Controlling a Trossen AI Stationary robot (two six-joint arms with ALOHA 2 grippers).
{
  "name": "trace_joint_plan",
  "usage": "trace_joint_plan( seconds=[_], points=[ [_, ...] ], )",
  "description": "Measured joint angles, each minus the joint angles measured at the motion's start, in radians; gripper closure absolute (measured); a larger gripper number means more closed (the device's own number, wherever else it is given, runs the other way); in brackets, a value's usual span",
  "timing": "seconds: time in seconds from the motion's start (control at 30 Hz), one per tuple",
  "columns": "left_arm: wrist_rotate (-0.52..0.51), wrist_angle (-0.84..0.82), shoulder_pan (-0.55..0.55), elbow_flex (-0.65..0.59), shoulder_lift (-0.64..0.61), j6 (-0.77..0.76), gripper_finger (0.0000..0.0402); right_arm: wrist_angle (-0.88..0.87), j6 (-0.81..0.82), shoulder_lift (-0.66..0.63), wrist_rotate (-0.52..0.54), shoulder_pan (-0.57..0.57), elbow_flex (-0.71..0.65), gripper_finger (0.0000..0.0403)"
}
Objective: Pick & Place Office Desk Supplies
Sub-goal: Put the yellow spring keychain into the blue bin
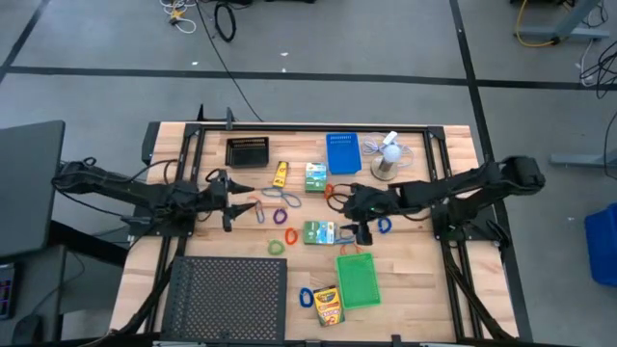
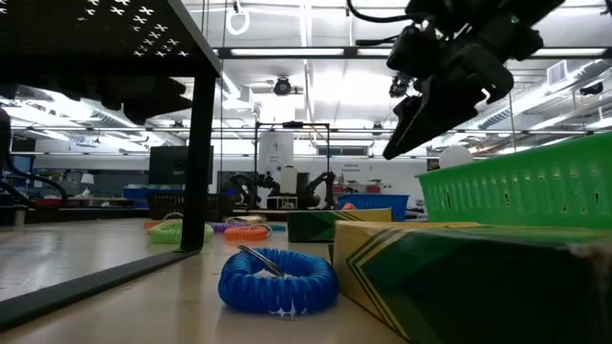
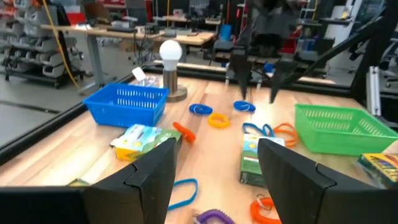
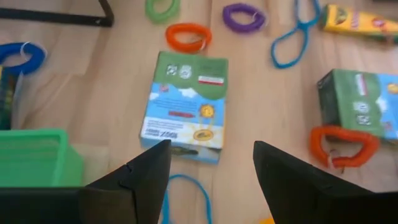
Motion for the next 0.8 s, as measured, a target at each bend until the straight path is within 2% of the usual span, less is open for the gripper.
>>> trace_joint_plan(
  seconds=[0.1,0.3,0.53,0.8],
  points=[
    [0.031,0.022,0.033,0.001,0.031,-0.006,0.0171,-0.106,0.015,0.0,-0.006,0.011,0.039,0.0165],
    [0.073,0.059,0.073,0.001,0.074,0.013,0.017,-0.312,0.018,-0.002,0.062,-0.006,0.072,0.0165],
    [0.077,0.096,0.12,0.001,0.109,0.079,0.0171,-0.299,0.012,0.011,0.075,-0.088,0.047,0.0168],
    [0.154,0.125,0.222,0.0,0.127,0.111,0.0171,-0.31,-0.091,0.12,0.048,-0.151,0.05,0.0212]
  ],
)
